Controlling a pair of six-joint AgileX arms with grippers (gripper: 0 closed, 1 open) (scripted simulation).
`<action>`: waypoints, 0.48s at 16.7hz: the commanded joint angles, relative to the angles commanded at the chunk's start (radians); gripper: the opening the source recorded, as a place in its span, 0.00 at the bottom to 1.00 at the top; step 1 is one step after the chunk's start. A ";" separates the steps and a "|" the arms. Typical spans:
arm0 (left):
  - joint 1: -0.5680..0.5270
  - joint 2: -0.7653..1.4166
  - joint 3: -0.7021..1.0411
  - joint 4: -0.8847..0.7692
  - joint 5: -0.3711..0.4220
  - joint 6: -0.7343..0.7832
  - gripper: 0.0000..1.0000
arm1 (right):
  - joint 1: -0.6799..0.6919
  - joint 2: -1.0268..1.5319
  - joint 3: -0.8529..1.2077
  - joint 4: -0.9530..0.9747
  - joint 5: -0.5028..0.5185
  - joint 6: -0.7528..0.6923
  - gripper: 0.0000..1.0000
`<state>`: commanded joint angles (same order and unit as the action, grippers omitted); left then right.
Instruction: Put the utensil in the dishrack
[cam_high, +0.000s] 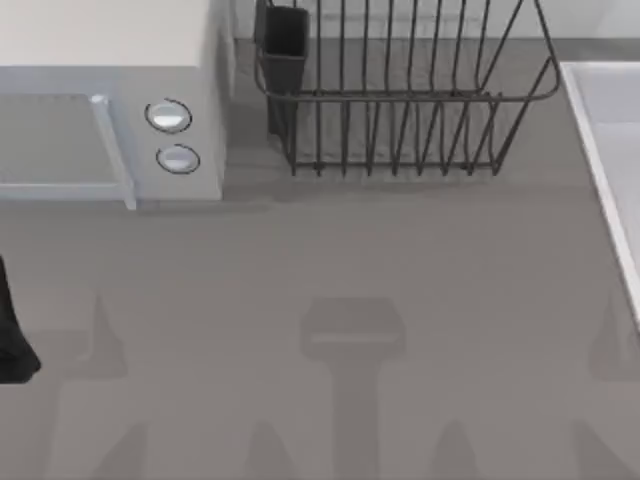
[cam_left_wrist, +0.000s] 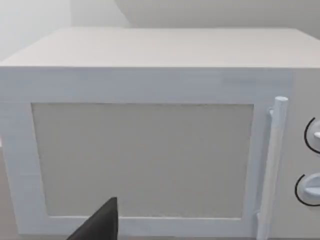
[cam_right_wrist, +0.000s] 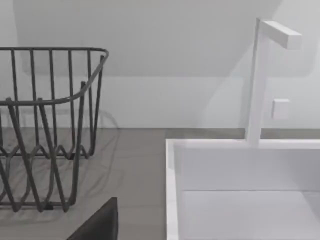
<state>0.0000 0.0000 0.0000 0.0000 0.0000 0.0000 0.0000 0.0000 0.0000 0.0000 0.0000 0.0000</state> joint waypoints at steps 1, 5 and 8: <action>0.000 0.000 0.000 0.000 0.000 0.000 1.00 | 0.000 0.000 0.000 0.000 0.000 0.000 1.00; 0.000 0.000 0.000 0.000 0.000 0.000 1.00 | -0.037 0.066 0.055 -0.059 0.001 -0.062 1.00; 0.000 0.000 0.000 0.000 0.000 0.000 1.00 | -0.113 0.226 0.174 -0.183 0.000 -0.194 1.00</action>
<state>0.0000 0.0000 0.0000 0.0000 0.0000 0.0000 -0.1129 0.2255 0.1741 -0.1826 -0.0005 -0.1944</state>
